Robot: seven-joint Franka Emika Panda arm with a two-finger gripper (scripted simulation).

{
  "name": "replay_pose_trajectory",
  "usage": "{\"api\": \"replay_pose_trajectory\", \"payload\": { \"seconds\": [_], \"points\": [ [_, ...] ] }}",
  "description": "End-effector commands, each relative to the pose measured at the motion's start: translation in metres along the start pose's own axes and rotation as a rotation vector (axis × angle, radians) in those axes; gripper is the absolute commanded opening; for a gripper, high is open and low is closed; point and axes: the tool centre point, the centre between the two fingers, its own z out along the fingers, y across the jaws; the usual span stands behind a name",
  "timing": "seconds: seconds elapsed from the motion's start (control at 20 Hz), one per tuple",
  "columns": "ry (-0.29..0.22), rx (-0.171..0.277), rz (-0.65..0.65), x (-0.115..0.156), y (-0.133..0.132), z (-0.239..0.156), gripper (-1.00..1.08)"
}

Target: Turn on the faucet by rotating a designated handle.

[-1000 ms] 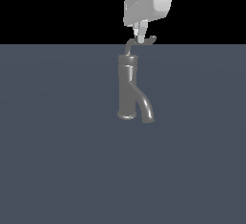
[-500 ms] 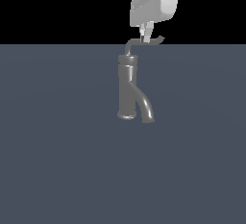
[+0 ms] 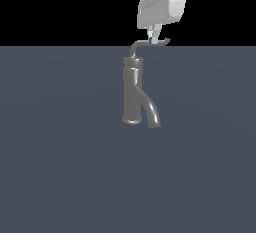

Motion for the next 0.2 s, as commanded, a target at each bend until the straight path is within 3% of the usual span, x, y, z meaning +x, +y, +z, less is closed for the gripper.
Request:
{"api": "replay_pose_trajectory", "payload": {
  "seconds": [0.0,0.15],
  "points": [
    [0.012,0.005,0.053,0.0373,0.0059,-0.0004,-1.0],
    [0.012,0.005,0.056,0.0431,0.0033,-0.0005,-1.0]
  ]
}}
